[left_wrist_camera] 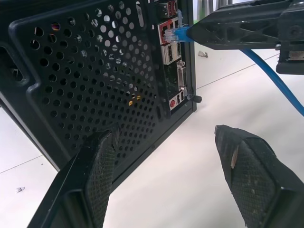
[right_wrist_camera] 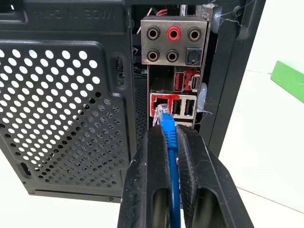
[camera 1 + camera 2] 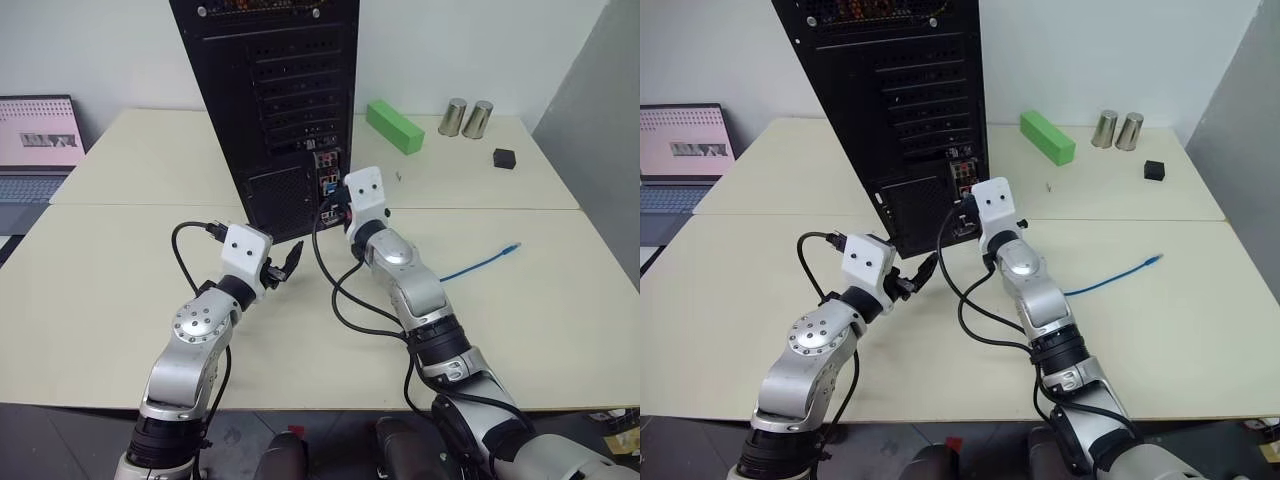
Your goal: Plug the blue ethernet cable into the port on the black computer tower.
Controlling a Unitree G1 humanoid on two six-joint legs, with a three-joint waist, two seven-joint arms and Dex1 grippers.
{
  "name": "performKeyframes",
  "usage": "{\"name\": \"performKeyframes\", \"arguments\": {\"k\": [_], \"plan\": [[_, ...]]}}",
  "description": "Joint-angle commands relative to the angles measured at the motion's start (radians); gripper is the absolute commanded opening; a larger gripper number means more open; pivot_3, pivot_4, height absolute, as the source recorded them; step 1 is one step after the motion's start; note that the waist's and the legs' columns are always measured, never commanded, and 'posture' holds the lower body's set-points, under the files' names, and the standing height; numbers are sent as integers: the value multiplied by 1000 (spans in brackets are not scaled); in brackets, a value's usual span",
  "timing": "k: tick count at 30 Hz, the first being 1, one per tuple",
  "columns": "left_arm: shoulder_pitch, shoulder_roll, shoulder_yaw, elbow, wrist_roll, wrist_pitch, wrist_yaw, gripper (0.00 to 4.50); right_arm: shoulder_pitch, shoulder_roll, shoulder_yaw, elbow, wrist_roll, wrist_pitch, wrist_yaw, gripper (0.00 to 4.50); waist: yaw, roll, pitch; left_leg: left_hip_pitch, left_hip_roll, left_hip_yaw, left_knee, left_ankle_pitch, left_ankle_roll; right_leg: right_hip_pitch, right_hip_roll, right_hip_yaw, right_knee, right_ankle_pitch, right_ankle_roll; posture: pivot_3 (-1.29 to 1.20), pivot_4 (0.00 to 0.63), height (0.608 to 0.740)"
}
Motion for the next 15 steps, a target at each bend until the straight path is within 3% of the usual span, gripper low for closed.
{"name": "performKeyframes", "arguments": {"k": [1,15], "plan": [[-15,-6,6,-25,7,-26,-1,3416,-46,18,-6,-59,7,-1,9,0,0,0,0,0,0,0,0,0,0,0,0,0,0,0,0,0,150,740],[-17,-12,6,-18,17,-30,-6,3416,-84,72,-48,-31,46,55,-19,0,0,0,0,-1,0,0,-1,0,0,-2,0,0,0,0,-1,0,150,740]]}}
